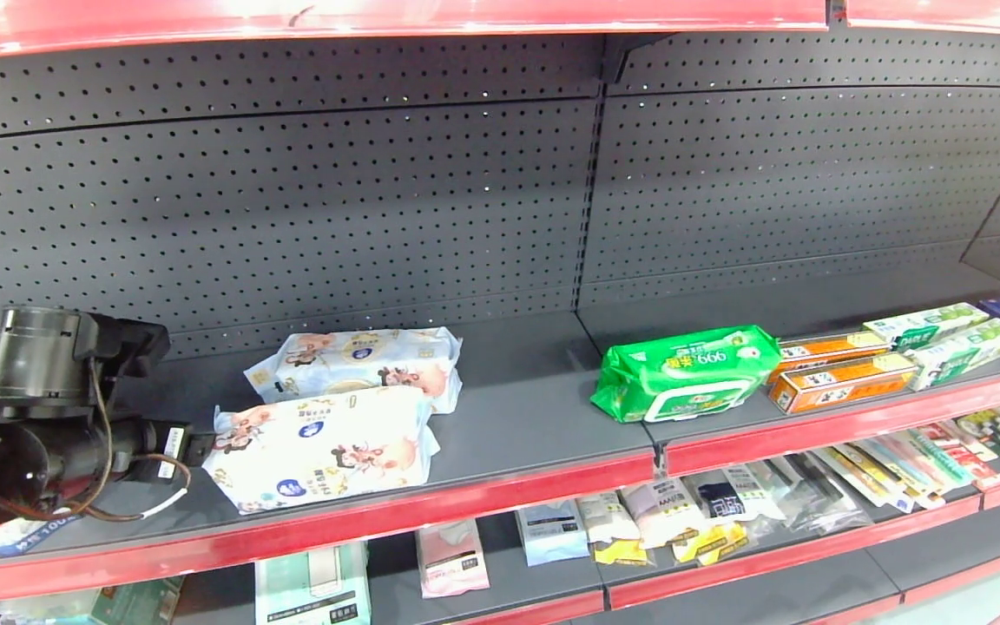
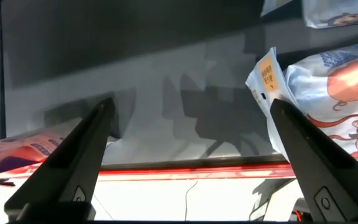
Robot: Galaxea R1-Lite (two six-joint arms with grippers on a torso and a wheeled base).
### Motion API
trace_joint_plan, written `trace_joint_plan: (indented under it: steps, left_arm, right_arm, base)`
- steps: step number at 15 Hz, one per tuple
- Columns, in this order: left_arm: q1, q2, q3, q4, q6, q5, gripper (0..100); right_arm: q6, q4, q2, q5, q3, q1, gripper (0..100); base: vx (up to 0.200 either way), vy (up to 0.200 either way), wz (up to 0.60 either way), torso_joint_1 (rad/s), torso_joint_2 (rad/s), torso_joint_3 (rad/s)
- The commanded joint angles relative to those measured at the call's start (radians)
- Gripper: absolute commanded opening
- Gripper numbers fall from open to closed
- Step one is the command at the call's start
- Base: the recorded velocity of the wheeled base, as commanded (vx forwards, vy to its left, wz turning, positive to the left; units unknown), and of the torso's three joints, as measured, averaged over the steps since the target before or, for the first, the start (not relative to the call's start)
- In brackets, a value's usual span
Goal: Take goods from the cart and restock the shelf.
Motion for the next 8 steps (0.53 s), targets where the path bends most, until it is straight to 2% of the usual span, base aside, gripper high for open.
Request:
trace_joint_plan:
  steps: [1,8]
  left_arm:
    - [-0.015,-0.002,-0.001,-0.012,0.000,0.001,100]
    - [-0.047,-0.001,-0.001,-0.043,0.000,0.001,100]
  right_arm:
    - [-0.001,0.000,0.001,0.001,0.000,0.000,100]
    - [-0.001,0.000,0.000,0.001,0.000,0.000,100]
  base:
    - [0.000,0.000,0.00,0.000,0.00,0.000]
    - [0.000,0.000,0.00,0.000,0.00,0.000]
